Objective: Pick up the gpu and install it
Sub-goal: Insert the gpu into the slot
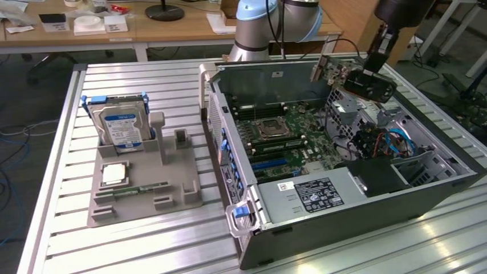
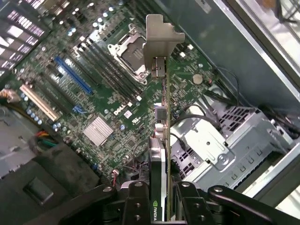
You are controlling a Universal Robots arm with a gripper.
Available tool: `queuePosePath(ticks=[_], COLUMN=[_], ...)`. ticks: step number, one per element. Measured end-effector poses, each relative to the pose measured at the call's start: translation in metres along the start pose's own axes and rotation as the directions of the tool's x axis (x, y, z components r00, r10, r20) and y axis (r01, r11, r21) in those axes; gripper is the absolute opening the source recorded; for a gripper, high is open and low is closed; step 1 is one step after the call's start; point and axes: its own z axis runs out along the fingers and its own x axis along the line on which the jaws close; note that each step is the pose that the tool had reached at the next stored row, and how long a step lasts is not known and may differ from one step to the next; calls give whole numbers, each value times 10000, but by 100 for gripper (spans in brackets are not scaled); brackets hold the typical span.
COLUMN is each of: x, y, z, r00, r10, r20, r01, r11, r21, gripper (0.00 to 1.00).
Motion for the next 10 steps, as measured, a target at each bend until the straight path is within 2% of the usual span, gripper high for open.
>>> queuePosePath(ticks=[5,10], x=[1,1], y=[0,1], z=[0,0], r00=[9966,9856], r10=[-828,-1689], r20=[-2,6], r01=[828,1689], r11=[9966,9856], r21=[-27,-60], gripper=[27,27])
